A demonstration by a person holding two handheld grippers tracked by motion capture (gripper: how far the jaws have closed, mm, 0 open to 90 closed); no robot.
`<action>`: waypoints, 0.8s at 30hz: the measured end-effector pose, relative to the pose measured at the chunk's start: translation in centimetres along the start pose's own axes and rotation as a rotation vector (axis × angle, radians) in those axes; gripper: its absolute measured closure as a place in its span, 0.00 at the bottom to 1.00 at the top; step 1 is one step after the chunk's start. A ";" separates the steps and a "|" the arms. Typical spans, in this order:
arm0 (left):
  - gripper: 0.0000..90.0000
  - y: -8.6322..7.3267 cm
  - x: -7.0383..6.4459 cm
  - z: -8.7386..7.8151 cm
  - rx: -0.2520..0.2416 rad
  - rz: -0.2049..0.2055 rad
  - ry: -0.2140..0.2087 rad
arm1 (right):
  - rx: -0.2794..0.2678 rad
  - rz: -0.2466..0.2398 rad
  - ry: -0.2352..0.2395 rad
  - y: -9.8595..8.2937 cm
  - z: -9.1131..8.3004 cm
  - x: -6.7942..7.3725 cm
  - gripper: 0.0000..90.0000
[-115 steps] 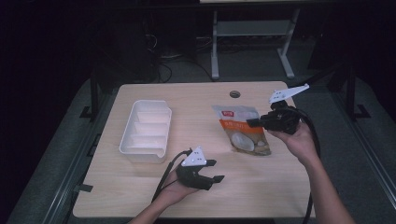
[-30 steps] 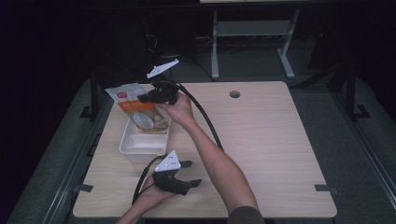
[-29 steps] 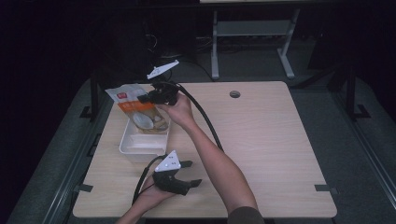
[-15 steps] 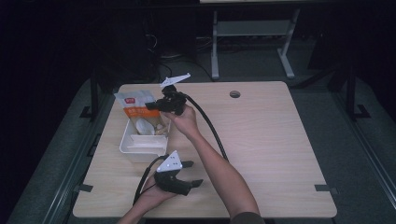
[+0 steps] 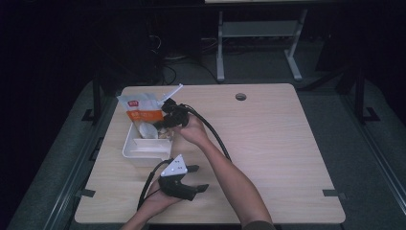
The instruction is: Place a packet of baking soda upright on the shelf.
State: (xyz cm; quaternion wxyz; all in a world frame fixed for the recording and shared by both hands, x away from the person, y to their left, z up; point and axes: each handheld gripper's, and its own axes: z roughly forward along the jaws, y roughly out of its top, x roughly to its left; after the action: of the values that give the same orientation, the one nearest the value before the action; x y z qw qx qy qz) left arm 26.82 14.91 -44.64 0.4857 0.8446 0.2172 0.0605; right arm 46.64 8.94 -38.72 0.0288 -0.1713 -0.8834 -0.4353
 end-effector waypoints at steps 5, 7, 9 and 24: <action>0.28 0.0 0.0 0.0 -0.001 -0.001 0.001 | 0.007 0.003 -0.001 -0.7 0.2 -0.4 0.97; 0.28 0.0 0.0 0.1 0.002 0.000 0.000 | 0.003 0.000 -0.007 -1.1 0.4 -0.4 0.98; 0.27 0.0 0.0 0.1 0.002 0.000 -0.001 | 0.011 0.005 -0.008 -1.4 0.5 -0.4 0.99; 0.28 0.0 -0.1 0.3 0.011 0.003 -0.007 | 0.056 -0.026 -0.056 -2.3 -0.2 -0.1 0.85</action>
State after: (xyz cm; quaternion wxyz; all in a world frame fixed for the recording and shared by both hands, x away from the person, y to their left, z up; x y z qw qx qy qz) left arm 26.88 14.60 -44.80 0.4818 0.8477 0.2146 0.0568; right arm 45.98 7.41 -40.36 0.0033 -0.1711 -0.8978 -0.4058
